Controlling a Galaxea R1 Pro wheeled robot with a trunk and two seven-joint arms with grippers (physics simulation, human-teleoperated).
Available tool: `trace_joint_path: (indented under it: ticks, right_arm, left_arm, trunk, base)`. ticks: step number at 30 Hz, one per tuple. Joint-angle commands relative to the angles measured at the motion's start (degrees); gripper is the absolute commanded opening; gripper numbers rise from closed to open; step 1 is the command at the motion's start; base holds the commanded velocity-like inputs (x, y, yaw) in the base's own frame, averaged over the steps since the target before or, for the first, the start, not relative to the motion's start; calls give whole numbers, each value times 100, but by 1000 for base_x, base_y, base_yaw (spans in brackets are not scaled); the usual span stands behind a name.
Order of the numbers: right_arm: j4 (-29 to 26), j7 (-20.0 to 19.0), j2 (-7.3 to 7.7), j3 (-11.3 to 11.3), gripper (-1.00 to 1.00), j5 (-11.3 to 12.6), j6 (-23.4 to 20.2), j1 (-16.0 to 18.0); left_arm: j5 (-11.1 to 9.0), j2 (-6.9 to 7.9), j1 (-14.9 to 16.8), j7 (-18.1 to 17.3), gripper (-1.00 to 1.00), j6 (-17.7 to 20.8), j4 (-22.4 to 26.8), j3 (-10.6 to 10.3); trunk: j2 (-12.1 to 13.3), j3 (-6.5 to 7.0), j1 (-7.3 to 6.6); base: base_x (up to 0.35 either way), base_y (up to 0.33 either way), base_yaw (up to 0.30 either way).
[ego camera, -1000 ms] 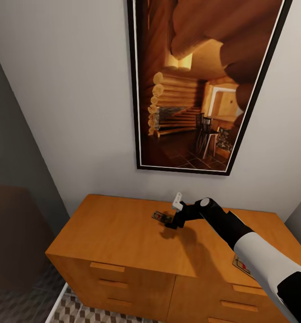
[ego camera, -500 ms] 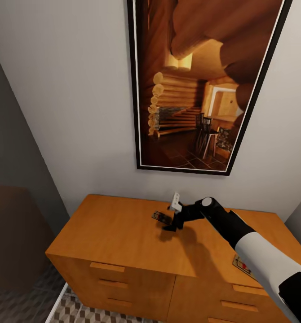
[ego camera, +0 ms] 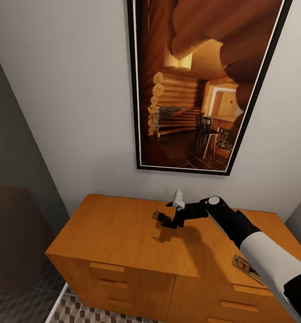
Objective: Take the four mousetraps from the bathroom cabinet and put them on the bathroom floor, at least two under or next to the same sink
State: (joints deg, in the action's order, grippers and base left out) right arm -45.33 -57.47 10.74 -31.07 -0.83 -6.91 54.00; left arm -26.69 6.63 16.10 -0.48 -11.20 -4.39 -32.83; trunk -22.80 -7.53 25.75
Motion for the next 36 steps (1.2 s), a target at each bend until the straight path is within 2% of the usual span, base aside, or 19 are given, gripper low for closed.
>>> trace_joint_path:
  ticks: [1, 5, 8, 12, 25, 31, 36]
  right_arm:
    - [-11, -12, 19, -8, 100, 49, -35, 5]
    - [-11, -29, 110, -5, 100, 283, -4, 5]
    - [-7, -182, 193, -5, 100, 518, 8, 5]
    - [21, -400, 255, -4, 100, 678, 12, 5]
    - [440, -473, 305, 2, 100, 728, 289, 5]
    - [585, -333, 312, -3, 100, 715, 340, 5]
    - [720, -145, 383, -4, 100, 715, 369, 5]
  left_arm:
    - [-38, -4, 7, -5, 100, -31, -18, -48]
    - [-38, -4, 7, -5, 100, -31, -18, -48]
    - [-38, -4, 7, -5, 100, -31, -18, -48]
    - [-38, -4, 7, -5, 100, -31, -18, -50]
    - [-38, -4, 7, -5, 100, -31, -18, -48]
    - [-38, -4, 7, -5, 100, -31, -18, -48]
    - [-38, -4, 7, -5, 100, -32, -18, -51]
  trunk:
    - [-12, -12, 4]
    - [-12, -12, 4]
    - [-12, -12, 4]
    - [-12, -12, 4]
    - [-12, -12, 4]
    - [-12, -12, 4]
    - [-12, -12, 4]
  base:
    - [0, 0, 0]
    - [0, 0, 0]
    - [0, 0, 0]
    - [0, 0, 0]
    - [0, 0, 0]
    - [0, 0, 0]
    - [0, 0, 0]
